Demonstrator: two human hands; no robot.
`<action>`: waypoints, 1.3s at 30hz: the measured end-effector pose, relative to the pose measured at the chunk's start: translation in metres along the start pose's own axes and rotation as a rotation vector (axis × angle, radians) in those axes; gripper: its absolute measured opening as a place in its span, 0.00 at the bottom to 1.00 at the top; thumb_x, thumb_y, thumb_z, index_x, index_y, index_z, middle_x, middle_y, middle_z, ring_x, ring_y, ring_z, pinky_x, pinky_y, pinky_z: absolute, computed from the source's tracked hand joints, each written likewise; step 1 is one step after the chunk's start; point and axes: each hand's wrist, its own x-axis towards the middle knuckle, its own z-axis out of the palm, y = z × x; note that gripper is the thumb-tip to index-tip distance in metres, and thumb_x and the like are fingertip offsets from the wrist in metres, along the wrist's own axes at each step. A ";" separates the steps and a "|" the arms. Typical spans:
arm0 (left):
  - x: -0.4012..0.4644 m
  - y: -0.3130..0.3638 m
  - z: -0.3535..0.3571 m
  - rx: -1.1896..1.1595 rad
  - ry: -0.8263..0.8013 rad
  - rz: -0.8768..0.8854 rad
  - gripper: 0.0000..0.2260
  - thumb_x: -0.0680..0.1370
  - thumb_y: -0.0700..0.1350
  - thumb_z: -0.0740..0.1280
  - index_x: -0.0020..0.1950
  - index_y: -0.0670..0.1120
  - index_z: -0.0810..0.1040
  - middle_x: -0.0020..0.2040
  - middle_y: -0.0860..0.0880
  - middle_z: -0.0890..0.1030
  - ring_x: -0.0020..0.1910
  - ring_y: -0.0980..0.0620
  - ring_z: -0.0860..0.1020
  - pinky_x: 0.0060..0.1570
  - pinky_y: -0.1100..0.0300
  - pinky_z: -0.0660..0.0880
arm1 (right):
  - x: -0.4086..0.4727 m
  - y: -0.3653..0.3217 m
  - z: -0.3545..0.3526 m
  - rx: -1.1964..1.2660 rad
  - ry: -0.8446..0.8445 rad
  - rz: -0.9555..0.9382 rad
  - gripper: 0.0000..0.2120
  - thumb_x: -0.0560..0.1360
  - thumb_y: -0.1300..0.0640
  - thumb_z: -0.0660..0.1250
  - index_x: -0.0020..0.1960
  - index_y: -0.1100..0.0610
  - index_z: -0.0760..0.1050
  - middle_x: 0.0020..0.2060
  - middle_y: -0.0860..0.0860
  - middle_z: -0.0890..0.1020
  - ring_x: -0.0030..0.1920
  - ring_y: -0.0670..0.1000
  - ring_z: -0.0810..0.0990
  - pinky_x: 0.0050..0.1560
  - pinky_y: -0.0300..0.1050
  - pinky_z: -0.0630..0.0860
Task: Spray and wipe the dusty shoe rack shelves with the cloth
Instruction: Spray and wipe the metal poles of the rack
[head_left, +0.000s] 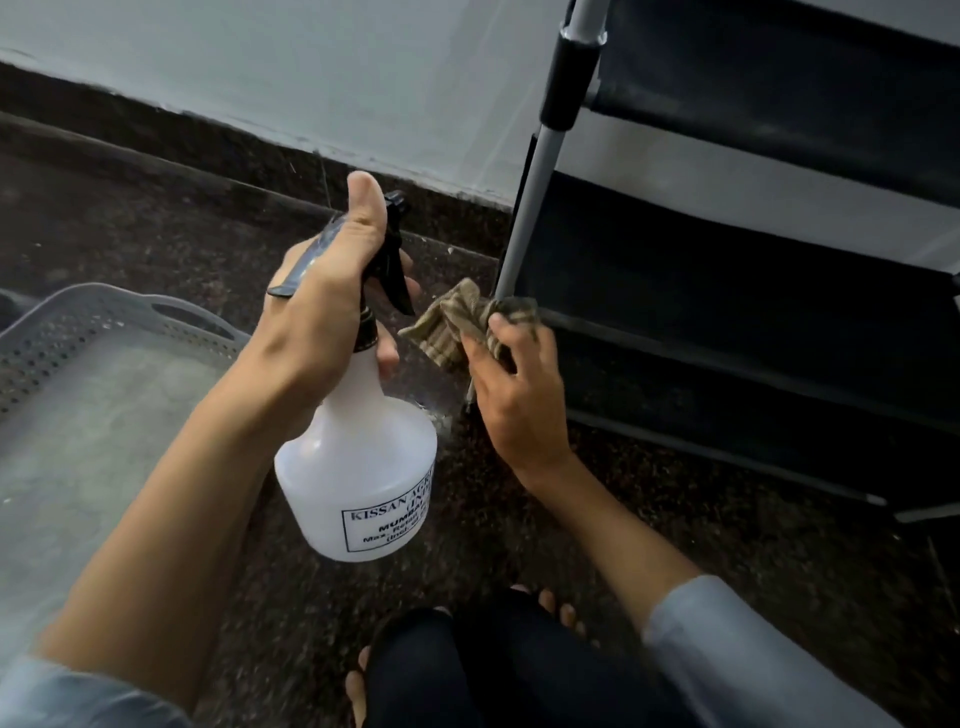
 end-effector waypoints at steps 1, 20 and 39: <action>0.002 -0.001 -0.001 -0.010 0.006 -0.004 0.27 0.72 0.70 0.54 0.41 0.47 0.76 0.40 0.45 0.83 0.19 0.50 0.70 0.26 0.58 0.70 | -0.005 0.002 0.007 -0.018 -0.022 -0.017 0.12 0.72 0.66 0.72 0.55 0.59 0.82 0.54 0.52 0.68 0.50 0.57 0.71 0.44 0.46 0.80; 0.009 -0.020 -0.001 -0.034 -0.019 -0.067 0.26 0.71 0.70 0.54 0.38 0.49 0.77 0.40 0.45 0.83 0.19 0.49 0.70 0.29 0.56 0.71 | -0.067 -0.002 0.025 -0.100 -0.631 0.050 0.20 0.62 0.68 0.77 0.53 0.56 0.82 0.56 0.51 0.75 0.45 0.59 0.79 0.33 0.43 0.81; 0.001 -0.031 0.000 -0.019 -0.071 -0.077 0.28 0.72 0.69 0.54 0.41 0.45 0.76 0.41 0.46 0.83 0.19 0.50 0.71 0.25 0.58 0.71 | -0.040 -0.021 0.008 -0.303 -1.092 0.492 0.15 0.79 0.62 0.59 0.65 0.59 0.73 0.71 0.54 0.55 0.64 0.62 0.67 0.59 0.51 0.71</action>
